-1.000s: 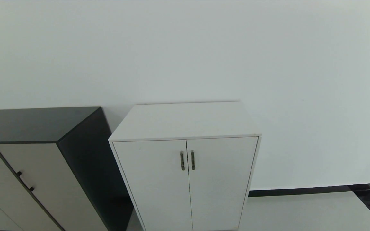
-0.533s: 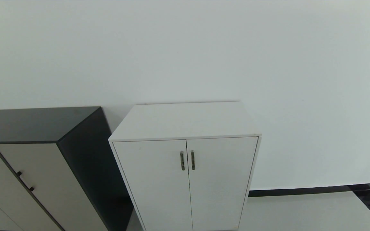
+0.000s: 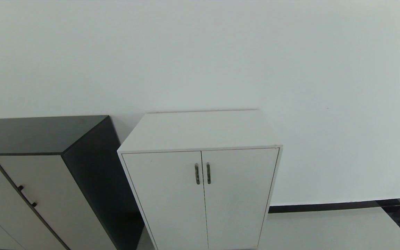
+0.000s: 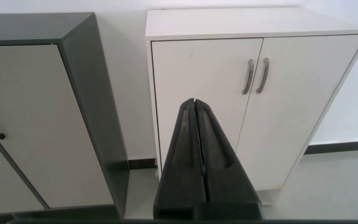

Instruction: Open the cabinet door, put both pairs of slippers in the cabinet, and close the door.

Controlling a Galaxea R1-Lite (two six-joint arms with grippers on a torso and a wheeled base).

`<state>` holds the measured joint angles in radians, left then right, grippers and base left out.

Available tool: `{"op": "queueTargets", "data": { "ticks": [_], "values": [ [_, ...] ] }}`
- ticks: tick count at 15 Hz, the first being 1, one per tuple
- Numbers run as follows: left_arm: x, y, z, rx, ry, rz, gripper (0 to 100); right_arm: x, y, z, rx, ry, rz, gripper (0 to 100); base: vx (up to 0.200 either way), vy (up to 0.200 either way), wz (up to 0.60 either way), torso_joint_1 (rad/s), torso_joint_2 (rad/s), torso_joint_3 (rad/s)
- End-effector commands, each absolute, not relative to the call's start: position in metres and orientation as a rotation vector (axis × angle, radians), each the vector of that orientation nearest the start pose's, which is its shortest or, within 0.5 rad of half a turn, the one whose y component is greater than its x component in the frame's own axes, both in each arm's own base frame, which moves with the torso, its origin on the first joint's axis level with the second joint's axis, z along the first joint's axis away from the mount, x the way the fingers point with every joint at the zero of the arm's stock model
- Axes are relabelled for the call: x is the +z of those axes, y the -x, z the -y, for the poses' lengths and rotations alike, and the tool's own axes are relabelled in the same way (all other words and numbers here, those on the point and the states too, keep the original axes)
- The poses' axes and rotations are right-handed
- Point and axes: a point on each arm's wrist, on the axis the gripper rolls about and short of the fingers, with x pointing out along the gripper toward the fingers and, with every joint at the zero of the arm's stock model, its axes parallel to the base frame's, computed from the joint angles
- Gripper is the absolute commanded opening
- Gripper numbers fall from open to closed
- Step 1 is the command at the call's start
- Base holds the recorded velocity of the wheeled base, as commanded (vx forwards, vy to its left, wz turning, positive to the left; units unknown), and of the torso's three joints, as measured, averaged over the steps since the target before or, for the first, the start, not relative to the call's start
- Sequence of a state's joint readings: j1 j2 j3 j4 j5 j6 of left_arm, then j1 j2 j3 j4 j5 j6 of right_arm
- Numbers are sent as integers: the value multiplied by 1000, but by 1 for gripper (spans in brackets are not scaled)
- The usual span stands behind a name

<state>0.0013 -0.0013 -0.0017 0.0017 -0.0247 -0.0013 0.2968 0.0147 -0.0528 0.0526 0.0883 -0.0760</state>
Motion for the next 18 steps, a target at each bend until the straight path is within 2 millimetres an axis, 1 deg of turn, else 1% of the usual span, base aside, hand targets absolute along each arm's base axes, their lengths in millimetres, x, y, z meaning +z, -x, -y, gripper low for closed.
{"op": "queueTargets", "data": {
  "ticks": [1, 3, 4, 6, 7, 9, 10, 12, 14, 16, 18],
  "values": [
    [76, 23, 1, -23, 3, 0, 0, 83, 23, 4, 416, 88, -5, 0, 0, 0, 0, 0, 0, 0],
    [76, 23, 1, -23, 2, 0, 0, 83, 22, 4, 405, 84, 5, 0, 0, 0, 0, 0, 0, 0],
    [76, 23, 1, -25, 2, 0, 0, 83, 22, 5, 356, 62, 2, 0, 0, 0, 0, 0, 0, 0],
    [76, 23, 1, -25, 2, 0, 0, 76, 19, 5, 323, 61, -29, 0, 0, 0, 0, 0, 0, 0],
    [76, 23, 1, -23, 2, 0, 0, 76, 20, 5, 322, 16, -35, 0, 0, 0, 0, 0, 0, 0],
    [76, 23, 1, -23, 2, 0, 0, 77, 18, 5, 307, 18, -55, 0, 0, 0, 0, 0, 0, 0],
    [76, 23, 1, -25, 2, 0, 0, 78, 17, 6, 263, 23, -59, 0, 0, 0, 0, 0, 0, 0],
    [76, 23, 1, -23, 2, 0, 0, 78, 16, 5, 235, 19, -83, 0, 0, 0, 0, 0, 0, 0],
    [76, 23, 1, -23, 2, 0, 0, 79, 11, 1, 33, 21, -155, 0, 0, 0, 0, 0, 0, 0],
    [76, 23, 1, -23, 2, 0, 0, 78, 16, 2, 31, 19, -90, 0, 0, 0, 0, 0, 0, 0],
    [76, 23, 1, -23, 2, 0, 0, 77, 21, 0, -37, 16, -26, 0, 0, 0, 0, 0, 0, 0]
  ]
}}
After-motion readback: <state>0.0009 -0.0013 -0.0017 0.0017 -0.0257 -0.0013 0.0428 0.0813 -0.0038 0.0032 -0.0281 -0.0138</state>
